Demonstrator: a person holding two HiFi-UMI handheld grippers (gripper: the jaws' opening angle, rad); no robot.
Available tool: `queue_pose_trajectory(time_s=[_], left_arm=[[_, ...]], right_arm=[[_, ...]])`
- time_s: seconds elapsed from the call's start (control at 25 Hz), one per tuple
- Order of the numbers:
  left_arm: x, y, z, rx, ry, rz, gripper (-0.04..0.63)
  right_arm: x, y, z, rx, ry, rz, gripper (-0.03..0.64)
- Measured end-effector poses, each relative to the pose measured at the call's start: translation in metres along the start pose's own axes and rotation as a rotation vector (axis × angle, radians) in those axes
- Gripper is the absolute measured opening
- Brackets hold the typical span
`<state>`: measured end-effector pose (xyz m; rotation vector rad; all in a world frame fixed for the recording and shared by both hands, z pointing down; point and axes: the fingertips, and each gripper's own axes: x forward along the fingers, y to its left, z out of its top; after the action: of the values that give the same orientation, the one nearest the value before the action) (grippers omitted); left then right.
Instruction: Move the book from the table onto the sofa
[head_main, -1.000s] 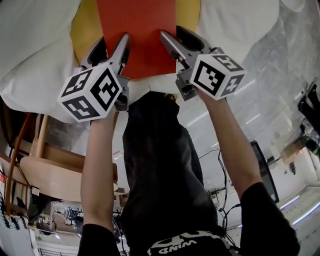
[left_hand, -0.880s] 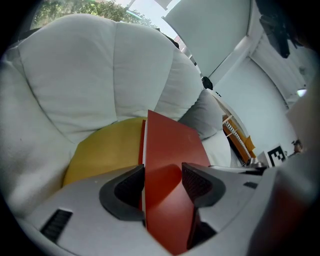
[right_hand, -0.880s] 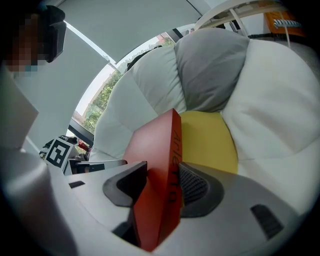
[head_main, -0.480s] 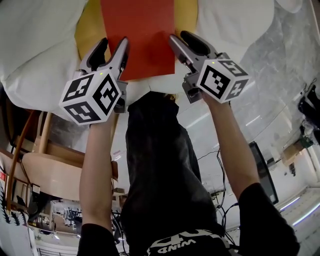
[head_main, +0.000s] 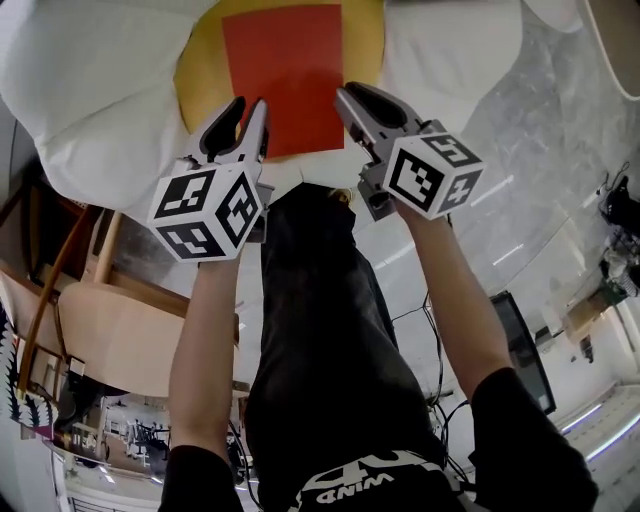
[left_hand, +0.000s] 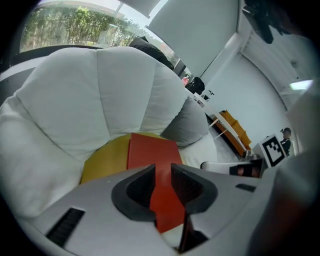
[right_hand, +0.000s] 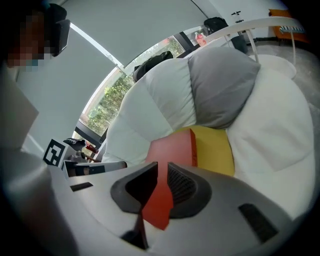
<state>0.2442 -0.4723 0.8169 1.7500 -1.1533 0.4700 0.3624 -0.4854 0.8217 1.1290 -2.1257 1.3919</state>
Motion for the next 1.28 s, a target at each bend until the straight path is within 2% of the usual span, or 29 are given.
queue_pose_trajectory(time_s=[0.12, 0.24, 0.6, 0.76, 1.0, 1.28], left_arm=[[-0.010, -0.017, 0.007, -0.005, 0.001, -0.026, 0.049], [-0.022, -0.034, 0.014, -0.020, 0.007, -0.050, 0.015], [-0.085, -0.095, 0.042, -0.025, 0.000, -0.071, 0.010], [-0.120, -0.117, 0.055, -0.058, -0.011, -0.061, 0.011], [-0.183, -0.158, 0.084, -0.097, -0.062, -0.057, 0.011], [-0.266, -0.211, 0.104, -0.101, -0.090, -0.076, 0.011]], right_arm=[[-0.009, 0.013, -0.003, -0.035, 0.048, -0.023, 0.023], [-0.024, 0.033, -0.004, -0.037, 0.078, 0.008, 0.011], [-0.088, 0.088, 0.019, -0.012, 0.079, 0.059, 0.003], [-0.124, 0.119, 0.033, -0.007, 0.082, 0.081, 0.002], [-0.186, 0.171, 0.057, -0.044, 0.084, 0.122, 0.002], [-0.262, 0.234, 0.078, -0.073, 0.063, 0.177, 0.002]])
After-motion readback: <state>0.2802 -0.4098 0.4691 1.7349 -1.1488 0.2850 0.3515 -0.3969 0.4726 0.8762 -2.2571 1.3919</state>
